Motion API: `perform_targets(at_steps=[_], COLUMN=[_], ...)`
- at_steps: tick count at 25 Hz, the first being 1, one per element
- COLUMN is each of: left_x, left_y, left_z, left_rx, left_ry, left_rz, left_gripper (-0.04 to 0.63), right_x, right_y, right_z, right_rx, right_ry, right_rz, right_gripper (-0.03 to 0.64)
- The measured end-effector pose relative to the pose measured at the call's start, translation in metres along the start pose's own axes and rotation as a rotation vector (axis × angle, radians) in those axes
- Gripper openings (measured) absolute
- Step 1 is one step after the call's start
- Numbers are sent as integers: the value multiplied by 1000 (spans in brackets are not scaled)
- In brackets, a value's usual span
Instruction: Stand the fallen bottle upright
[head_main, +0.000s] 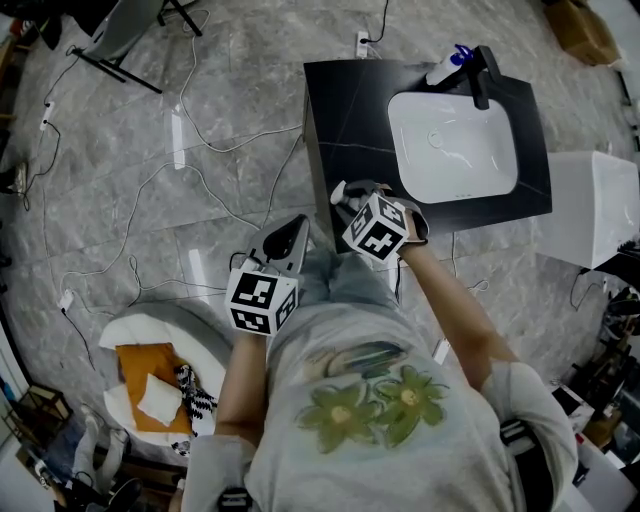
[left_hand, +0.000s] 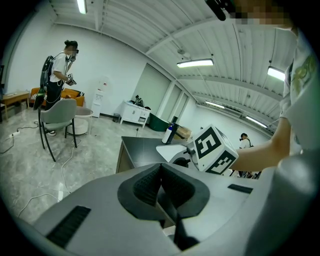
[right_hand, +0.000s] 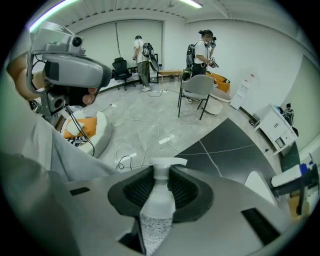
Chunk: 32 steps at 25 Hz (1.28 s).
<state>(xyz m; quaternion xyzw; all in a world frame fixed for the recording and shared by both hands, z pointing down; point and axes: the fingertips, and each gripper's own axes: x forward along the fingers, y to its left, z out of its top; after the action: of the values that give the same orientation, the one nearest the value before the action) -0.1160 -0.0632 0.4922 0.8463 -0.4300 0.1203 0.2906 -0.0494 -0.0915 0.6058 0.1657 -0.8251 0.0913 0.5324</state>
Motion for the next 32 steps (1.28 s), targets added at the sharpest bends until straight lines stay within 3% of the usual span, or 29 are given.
perform_targets(at_steps=[17,32], left_x=[7,-2], left_y=[-59,-107], left_z=[-7,0], left_rx=[11,54], left_ry=[-10,-47], left_rz=[24,91], left_gripper=[18,18], right_x=[-51,-95], right_y=[6,15], right_z=[-5,-22], right_rx=[-27,-34], right_ry=[-149,-272], right_rz=[-6,5], right_gripper=[118,118])
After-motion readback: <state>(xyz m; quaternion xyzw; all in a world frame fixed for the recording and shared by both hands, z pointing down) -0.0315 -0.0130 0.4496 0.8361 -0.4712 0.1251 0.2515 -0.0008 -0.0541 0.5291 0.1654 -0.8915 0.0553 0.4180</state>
